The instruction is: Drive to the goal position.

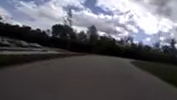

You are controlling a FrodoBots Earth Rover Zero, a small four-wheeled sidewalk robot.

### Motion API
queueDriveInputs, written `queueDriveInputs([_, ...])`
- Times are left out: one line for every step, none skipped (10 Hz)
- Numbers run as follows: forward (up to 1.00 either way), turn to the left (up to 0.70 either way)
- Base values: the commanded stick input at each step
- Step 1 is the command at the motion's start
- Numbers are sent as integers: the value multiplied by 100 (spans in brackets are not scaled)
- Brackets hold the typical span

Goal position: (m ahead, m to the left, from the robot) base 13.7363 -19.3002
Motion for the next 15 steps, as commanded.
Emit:
queueDriveInputs([100, -11])
queueDriveInputs([100, -11])
queueDriveInputs([100, -11])
queueDriveInputs([100, -11])
queueDriveInputs([100, -11])
queueDriveInputs([100, -11])
queueDriveInputs([100, -11])
queueDriveInputs([100, -11])
queueDriveInputs([100, -11])
queueDriveInputs([100, -11])
queueDriveInputs([100, -11])
queueDriveInputs([100, -11])
queueDriveInputs([100, -11])
queueDriveInputs([100, -11])
queueDriveInputs([100, -11])
